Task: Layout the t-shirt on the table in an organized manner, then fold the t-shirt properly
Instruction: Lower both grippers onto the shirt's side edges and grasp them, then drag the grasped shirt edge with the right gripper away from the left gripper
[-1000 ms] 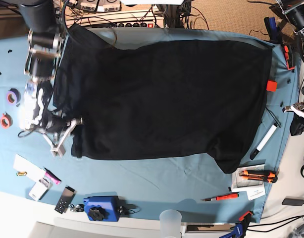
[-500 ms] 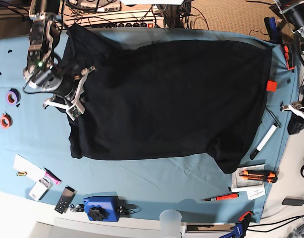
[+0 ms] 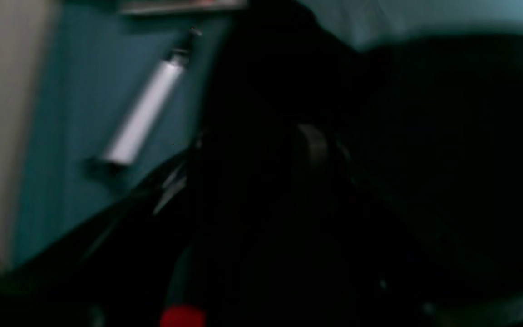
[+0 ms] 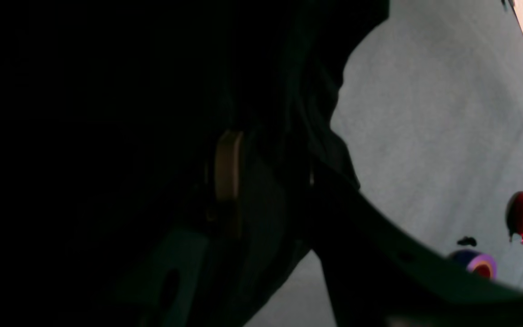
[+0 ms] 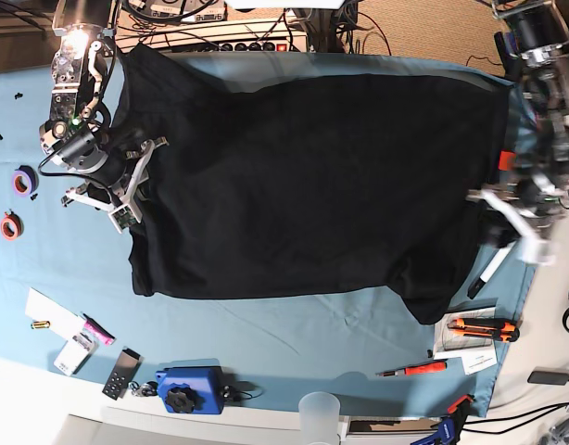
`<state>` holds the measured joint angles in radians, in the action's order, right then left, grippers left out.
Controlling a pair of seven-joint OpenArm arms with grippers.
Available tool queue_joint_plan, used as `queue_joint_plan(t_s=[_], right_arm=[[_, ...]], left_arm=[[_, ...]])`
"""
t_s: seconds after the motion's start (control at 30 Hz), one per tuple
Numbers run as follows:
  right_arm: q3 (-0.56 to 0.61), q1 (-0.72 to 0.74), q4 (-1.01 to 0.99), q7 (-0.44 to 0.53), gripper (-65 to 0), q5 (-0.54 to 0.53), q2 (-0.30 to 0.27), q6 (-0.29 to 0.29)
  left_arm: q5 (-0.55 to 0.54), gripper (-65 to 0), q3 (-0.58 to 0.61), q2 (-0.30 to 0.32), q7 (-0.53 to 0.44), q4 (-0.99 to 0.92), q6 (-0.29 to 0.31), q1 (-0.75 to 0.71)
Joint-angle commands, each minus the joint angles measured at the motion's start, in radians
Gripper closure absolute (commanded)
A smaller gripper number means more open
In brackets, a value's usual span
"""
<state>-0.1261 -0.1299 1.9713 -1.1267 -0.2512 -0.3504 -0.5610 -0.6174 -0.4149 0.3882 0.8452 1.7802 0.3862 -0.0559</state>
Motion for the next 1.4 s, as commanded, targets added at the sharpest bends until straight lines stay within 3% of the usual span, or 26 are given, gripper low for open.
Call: queue_joint_plan(t_s=[0.0, 0.13, 0.2, 0.33, 0.43, 0.53, 0.6, 0.87, 1.03, 1.17, 1.23, 1.37], right_arm=[[-0.007, 0.016, 0.017, 0.024, -15.9, -0.001, -0.013, 0.004], [-0.007, 0.016, 0.017, 0.034, -15.9, 0.045, -0.013, 0.010], [-0.007, 0.016, 0.016, 0.034, -16.0, 0.098, -0.013, 0.055], [-0.007, 0.017, 0.016, 0.043, -16.1, 0.159, -0.013, 0.081], [-0.006, 0.037, 0.007, 0.108, -16.1, 0.158, -0.013, 0.144], [-0.006, 0.121, -0.089, 0.199, -16.1, 0.159, -0.013, 0.206], [-0.006, 0.204, -0.213, 0.215, -16.1, 0.158, -0.012, 0.207], [-0.005, 0.469, -0.679, 0.250, -16.1, 0.119, 0.029, 0.179], [-0.004, 0.558, -0.885, 0.327, -16.1, 0.117, 0.061, 0.122], [-0.004, 0.575, -0.939, 0.306, -16.1, 0.111, 0.085, 0.120], [-0.004, 0.574, -0.938, 0.249, -15.6, 0.079, 0.091, 0.121], [-0.004, 0.573, -0.877, 0.028, -0.4, -0.024, 0.092, 0.136]], left_arm=[[0.021, -26.4, 0.031, 0.016, -0.068, 0.017, -0.016, 0.016], [0.163, -26.5, 0.156, 0.016, -0.112, 0.017, -0.193, 0.060], [0.221, -26.5, 0.198, 0.016, -0.108, 0.017, -0.237, 0.091], [0.302, -26.5, 0.250, 0.016, -0.101, 0.017, -0.237, 0.127], [0.380, -26.5, 0.247, 0.017, -0.102, 0.017, -0.242, 0.132], [0.433, -26.5, 0.240, 0.027, -0.086, 0.017, -0.310, 0.137], [0.452, -26.5, 0.235, 0.038, -0.059, 0.017, -0.340, 0.140], [0.460, -26.5, 0.235, 0.085, -0.053, 0.017, -0.338, 0.140], [0.460, -26.5, 0.235, 0.085, -0.053, 0.017, -0.338, 0.139], [0.460, -26.5, 0.235, 0.082, -0.052, 0.017, -0.338, 0.139], [0.461, -26.5, 0.235, 0.080, -0.052, 0.017, -0.338, 0.139], [0.461, -26.5, 0.235, 0.080, -0.051, 0.017, -0.338, 0.138]])
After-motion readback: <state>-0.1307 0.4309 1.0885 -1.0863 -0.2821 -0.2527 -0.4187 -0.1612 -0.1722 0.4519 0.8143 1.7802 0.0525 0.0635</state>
